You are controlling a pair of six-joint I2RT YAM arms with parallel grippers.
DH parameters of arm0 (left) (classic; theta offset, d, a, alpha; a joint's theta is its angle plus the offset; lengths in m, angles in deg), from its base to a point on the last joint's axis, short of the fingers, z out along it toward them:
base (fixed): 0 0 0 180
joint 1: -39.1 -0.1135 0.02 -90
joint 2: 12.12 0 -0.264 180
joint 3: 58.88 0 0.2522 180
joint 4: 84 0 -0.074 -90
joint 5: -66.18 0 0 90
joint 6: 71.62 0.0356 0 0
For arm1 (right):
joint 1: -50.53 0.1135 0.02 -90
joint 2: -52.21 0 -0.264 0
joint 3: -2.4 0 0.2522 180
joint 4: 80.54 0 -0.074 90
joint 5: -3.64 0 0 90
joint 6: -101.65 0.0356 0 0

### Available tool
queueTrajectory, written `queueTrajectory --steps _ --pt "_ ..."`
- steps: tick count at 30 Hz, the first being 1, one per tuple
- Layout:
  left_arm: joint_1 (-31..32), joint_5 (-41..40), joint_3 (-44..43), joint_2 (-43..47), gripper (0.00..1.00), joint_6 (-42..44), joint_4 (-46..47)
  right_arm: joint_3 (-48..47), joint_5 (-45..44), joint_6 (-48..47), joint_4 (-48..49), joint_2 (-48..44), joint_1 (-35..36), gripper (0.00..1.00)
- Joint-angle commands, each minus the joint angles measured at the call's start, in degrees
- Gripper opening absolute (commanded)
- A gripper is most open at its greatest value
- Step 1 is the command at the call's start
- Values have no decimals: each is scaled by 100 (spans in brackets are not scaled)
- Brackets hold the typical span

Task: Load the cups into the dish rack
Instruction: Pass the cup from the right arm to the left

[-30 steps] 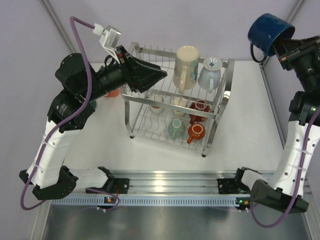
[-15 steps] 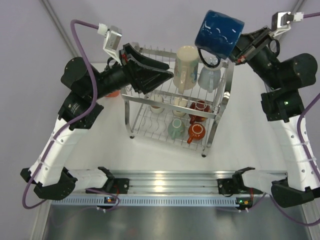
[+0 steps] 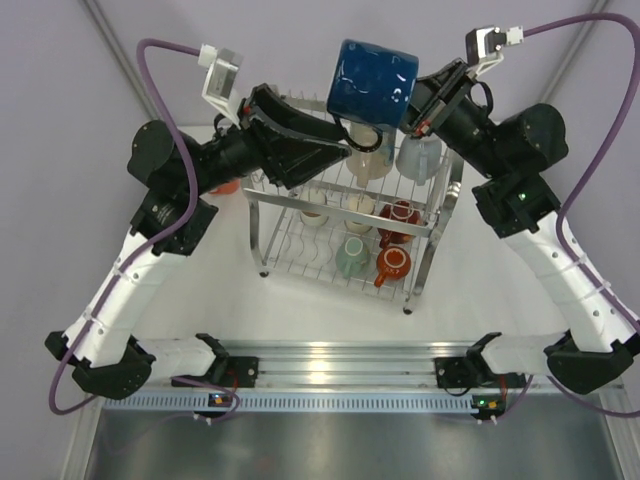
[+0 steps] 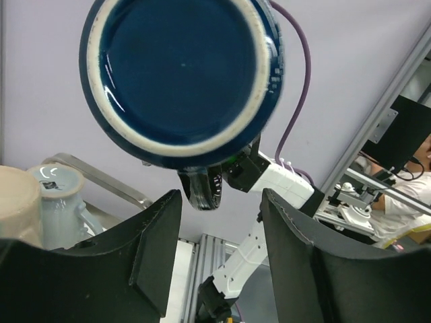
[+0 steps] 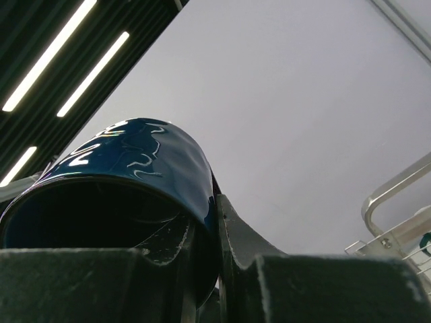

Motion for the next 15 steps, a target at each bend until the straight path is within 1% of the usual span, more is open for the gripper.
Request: queueTrajectory --steps 1,6,10,15 --pt "22 172 93 -12 57 -220 541 -380 -215 -69 831 -9 314 0" --pt "22 225 163 -38 57 -334 716 -380 -207 -86 875 61 472 0" --pt "22 313 242 -82 57 -571 1049 -380 -224 -104 884 87 551 0" --pt "22 462 330 -144 55 -809 1200 -336 -250 -147 884 114 586 0"
